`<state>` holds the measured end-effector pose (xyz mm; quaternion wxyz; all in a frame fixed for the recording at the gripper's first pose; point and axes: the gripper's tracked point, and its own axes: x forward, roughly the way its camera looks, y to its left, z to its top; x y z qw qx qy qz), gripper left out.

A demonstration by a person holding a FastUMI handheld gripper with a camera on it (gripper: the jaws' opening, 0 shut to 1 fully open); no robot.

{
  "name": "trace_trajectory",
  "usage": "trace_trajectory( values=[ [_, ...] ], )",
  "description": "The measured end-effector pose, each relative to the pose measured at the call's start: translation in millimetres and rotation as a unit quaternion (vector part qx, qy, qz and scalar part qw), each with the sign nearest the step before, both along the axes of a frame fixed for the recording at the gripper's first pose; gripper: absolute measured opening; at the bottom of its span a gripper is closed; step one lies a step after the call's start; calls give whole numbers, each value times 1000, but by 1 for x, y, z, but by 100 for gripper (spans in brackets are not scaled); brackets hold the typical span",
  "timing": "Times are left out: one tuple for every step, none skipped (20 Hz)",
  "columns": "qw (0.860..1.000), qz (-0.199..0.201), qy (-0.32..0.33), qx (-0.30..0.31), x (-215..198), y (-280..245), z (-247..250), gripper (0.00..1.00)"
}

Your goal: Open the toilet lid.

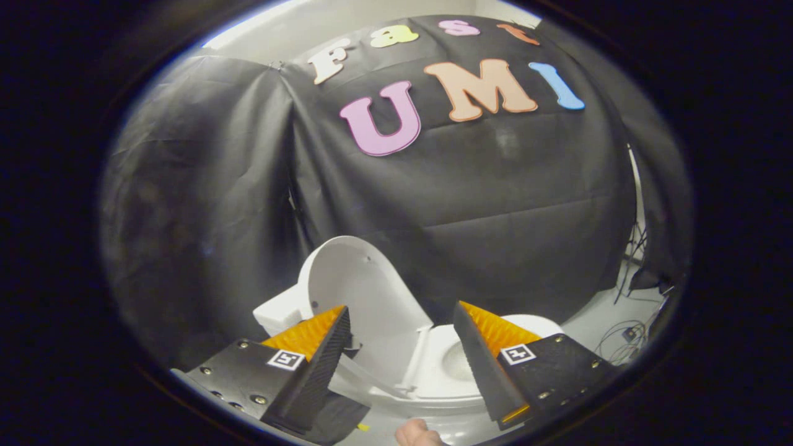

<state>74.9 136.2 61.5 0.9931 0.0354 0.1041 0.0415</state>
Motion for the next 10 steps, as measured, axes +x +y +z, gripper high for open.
trace_trajectory(
  values=[
    [1000,0,-6,1,-4,-3,6,99],
    [1000,0,-12,6,-8,-8,13,99],
    [1000,4,-17,12,-12,-10,20,99],
    [1000,10,-22,18,-16,-10,27,99],
    [999,16,-27,24,-21,-13,35,99],
    [999,24,-34,28,-26,-15,45,99],
    [998,26,-41,26,-31,-21,53,99],
    [998,24,-49,20,-34,-30,63,99],
    [998,19,-56,11,-38,-40,70,99],
    [998,14,-63,1,-43,-51,77,99]
  ],
)
